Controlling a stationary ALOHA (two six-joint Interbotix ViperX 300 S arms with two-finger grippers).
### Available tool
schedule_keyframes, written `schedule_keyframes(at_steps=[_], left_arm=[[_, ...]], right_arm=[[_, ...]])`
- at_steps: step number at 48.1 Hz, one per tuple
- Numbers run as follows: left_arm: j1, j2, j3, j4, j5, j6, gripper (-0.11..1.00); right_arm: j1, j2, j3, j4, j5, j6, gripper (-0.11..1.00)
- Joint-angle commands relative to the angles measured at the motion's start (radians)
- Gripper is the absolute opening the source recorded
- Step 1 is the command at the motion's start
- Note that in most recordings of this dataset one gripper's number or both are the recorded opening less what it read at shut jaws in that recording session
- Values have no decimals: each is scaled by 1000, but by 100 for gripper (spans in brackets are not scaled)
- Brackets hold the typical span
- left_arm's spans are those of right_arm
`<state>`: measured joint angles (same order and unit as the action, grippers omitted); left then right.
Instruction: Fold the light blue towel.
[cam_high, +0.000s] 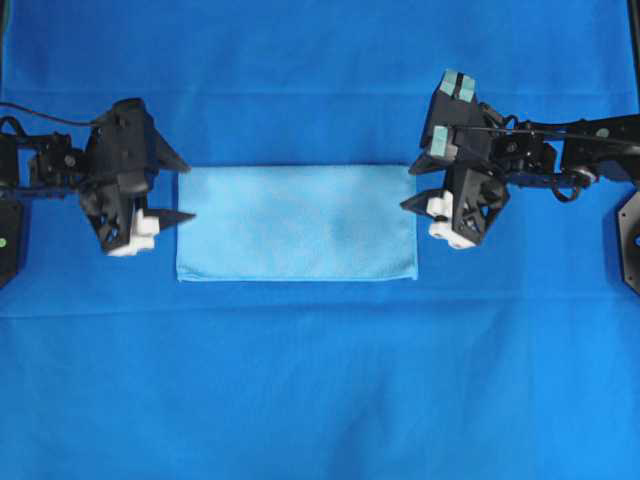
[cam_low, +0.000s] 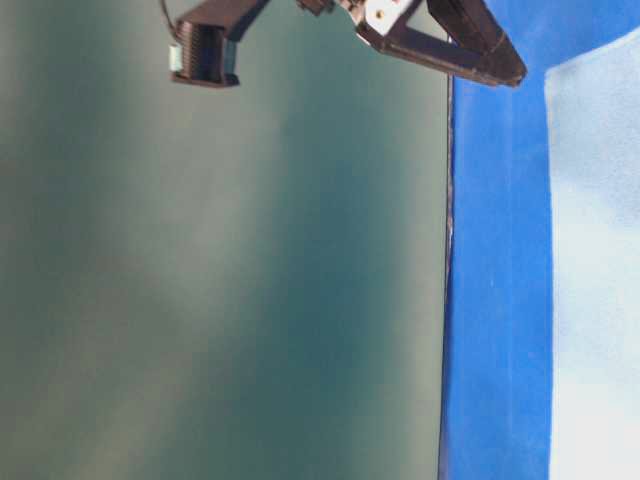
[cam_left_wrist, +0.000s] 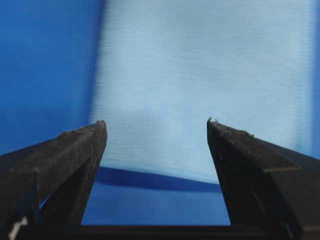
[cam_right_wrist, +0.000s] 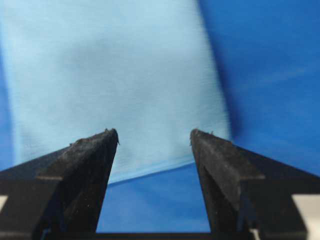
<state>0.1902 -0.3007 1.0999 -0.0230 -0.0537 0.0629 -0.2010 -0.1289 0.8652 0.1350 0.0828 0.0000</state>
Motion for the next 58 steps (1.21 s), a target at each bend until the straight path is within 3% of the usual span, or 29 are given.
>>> schedule_keyframes(at_steps=[1, 14, 28, 48, 52, 58], left_arm=[[41, 14, -21, -2, -25, 18, 77], [84, 129, -23, -2, -135, 31, 77], [118, 250, -23, -2, -179, 31, 75], [121, 249, -26, -2, -172, 31, 71], [124, 250, -31, -2, -158, 32, 59], [133, 256, -38, 0, -127, 38, 23]], right_arm=[[-37, 18, -21, -12, -29, -2, 62], [-78, 117, -38, -14, -69, -5, 62], [-80, 166, -40, -14, -92, -5, 62], [-91, 166, -38, -21, -103, -8, 60], [-91, 167, -37, -44, -109, -8, 51], [-91, 167, -37, -60, -104, -9, 13]])
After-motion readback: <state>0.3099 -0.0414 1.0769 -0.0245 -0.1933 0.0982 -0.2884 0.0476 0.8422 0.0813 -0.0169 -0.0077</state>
